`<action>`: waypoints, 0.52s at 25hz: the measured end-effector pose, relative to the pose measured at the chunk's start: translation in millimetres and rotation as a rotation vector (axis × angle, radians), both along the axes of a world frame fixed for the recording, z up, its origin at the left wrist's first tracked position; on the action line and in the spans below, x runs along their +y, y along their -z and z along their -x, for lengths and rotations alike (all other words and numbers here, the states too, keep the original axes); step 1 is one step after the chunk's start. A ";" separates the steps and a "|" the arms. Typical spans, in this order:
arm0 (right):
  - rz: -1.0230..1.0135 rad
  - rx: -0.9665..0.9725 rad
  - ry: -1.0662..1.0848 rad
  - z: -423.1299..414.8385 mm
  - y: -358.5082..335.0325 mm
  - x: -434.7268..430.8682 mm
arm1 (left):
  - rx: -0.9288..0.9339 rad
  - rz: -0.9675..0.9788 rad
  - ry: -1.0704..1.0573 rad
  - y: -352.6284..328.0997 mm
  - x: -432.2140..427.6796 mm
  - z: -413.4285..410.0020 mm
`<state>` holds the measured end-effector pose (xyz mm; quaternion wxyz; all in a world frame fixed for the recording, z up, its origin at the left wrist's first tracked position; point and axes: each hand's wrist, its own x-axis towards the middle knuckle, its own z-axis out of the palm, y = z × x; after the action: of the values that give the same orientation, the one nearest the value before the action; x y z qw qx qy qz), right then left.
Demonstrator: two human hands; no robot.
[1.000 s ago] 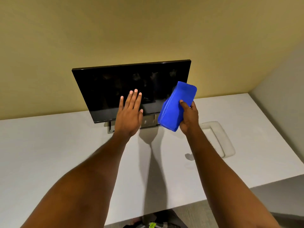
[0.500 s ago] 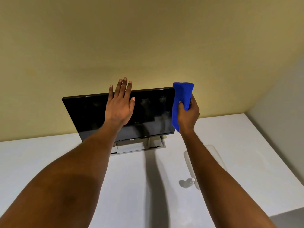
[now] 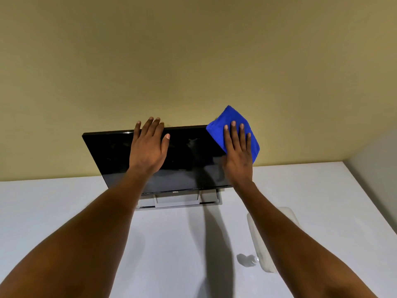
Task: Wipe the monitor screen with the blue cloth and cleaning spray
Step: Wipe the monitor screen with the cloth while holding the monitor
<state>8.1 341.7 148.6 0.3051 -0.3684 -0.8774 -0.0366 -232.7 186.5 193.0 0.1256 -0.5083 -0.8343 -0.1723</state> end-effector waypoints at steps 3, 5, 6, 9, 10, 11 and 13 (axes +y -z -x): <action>-0.171 -0.136 -0.087 -9.7 3.5 18.1 | 0.039 -0.050 -0.008 4.5 -2.3 -4.0; -0.271 -0.186 -0.173 -12.5 4.4 29.3 | 0.067 -0.070 0.002 7.3 -3.7 -6.5; -0.308 -0.211 -0.219 -11.8 5.0 33.5 | 0.076 -0.077 0.011 8.0 -4.1 -6.5; -0.379 -0.280 -0.327 -5.7 8.4 41.3 | 0.072 -0.100 0.034 9.9 -1.5 -3.7; -0.386 -0.301 -0.359 -3.4 10.9 43.6 | 0.069 -0.105 0.034 10.1 0.6 -2.2; -0.387 -0.320 -0.390 -1.8 13.4 45.6 | 0.068 -0.111 0.033 10.2 3.0 -1.0; -0.387 -0.362 -0.458 -0.5 19.9 48.8 | 0.066 -0.123 0.026 10.6 6.8 1.4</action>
<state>8.6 390.4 128.6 0.2091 -0.0850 -0.9540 -0.1974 -234.1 193.3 182.4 0.1818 -0.5160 -0.8109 -0.2078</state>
